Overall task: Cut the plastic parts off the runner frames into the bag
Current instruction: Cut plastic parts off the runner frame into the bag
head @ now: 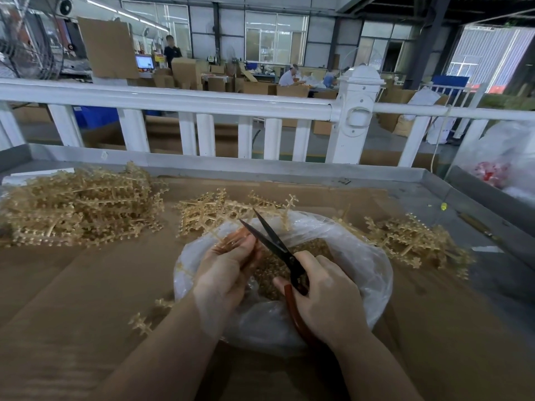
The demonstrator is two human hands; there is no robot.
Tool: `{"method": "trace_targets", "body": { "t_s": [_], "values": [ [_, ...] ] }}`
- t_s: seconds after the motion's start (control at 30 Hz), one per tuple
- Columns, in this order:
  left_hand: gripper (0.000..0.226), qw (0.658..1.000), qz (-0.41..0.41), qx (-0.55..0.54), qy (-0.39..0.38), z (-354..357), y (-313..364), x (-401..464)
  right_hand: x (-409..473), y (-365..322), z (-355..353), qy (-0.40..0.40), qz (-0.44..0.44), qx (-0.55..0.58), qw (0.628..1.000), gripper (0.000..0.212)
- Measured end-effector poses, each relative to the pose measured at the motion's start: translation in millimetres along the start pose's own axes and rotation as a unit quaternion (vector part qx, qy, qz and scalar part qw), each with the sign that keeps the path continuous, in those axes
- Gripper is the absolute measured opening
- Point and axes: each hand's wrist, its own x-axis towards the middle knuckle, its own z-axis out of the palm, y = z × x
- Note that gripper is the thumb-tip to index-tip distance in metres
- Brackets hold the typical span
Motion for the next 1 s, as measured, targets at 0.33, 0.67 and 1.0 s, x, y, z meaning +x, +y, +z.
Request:
{"method": "trace_targets", "body": {
  "t_s": [0.33, 0.67, 1.0],
  "values": [
    [0.012, 0.999, -0.001, 0.039, 0.000, 0.0, 0.5, -3.7, -1.2, 0.3, -0.8, -0.013, -0.014, -0.011, 1.000, 0.043],
    [0.014, 0.995, 0.000, 0.103, 0.000, -4.3, -3.8, -3.6, -1.0, 0.7, -3.7, -0.035, -0.023, -0.011, 0.999, 0.041],
    [0.015, 0.993, 0.013, 0.115, -0.008, -7.0, -4.7, -3.4, 0.8, 1.8, -5.8, -0.061, -0.020, -0.014, 0.998, 0.048]
  ]
}}
